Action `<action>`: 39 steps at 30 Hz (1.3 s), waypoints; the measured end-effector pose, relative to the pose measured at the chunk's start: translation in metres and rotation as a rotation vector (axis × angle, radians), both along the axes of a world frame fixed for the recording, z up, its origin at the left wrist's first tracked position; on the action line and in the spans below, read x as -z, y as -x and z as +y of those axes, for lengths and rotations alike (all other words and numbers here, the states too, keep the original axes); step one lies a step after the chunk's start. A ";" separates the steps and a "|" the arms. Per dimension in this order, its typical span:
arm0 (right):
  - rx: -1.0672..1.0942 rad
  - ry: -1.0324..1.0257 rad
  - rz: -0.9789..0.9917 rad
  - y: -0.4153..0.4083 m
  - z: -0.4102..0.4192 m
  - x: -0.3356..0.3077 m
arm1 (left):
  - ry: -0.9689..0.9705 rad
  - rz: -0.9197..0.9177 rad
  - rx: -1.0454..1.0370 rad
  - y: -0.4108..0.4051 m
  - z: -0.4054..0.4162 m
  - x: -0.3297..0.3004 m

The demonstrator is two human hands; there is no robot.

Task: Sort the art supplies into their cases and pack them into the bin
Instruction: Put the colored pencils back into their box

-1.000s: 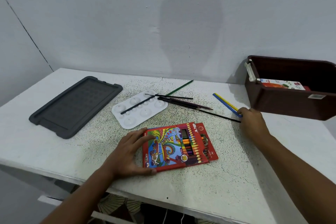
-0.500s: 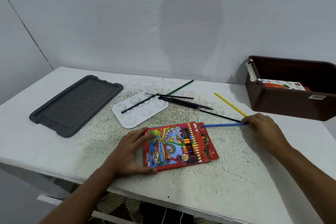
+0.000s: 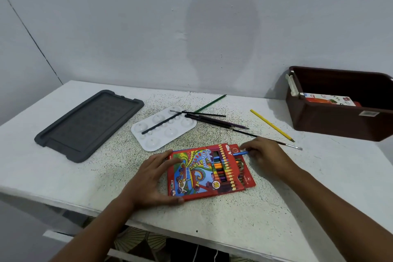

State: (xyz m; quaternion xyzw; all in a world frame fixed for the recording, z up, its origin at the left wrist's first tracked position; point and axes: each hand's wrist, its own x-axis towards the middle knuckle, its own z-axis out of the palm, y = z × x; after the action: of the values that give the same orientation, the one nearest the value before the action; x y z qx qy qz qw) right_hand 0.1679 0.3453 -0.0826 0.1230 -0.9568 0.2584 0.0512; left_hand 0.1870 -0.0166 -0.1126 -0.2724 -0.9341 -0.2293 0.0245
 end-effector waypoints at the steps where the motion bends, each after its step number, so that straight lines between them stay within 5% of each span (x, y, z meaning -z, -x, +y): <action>1: 0.003 0.028 -0.027 0.000 -0.004 -0.002 | -0.002 -0.003 -0.001 0.000 0.000 0.000; 6: 0.010 0.208 -0.146 -0.006 -0.020 -0.004 | 0.002 -0.007 0.000 0.000 0.000 -0.001; 22: 0.005 0.269 -0.155 -0.001 -0.012 -0.002 | 0.000 -0.017 -0.001 0.001 0.000 0.001; 27: 0.324 -0.052 0.097 0.025 0.034 -0.007 | -0.014 -0.003 0.002 0.001 -0.001 0.001; 31: 0.541 -0.292 -0.071 0.032 0.071 -0.007 | -0.015 -0.005 0.003 0.001 0.000 0.001; 39: 0.573 -0.271 -0.110 0.035 0.080 -0.004 | -0.001 -0.019 0.001 0.001 -0.001 0.001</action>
State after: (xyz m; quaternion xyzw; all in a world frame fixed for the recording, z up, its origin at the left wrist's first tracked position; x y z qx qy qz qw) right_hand 0.1326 0.4248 -0.0786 -0.1596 -0.9796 0.1098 0.0533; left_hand 0.1857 -0.0173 -0.1133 -0.2707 -0.9341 -0.2324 0.0157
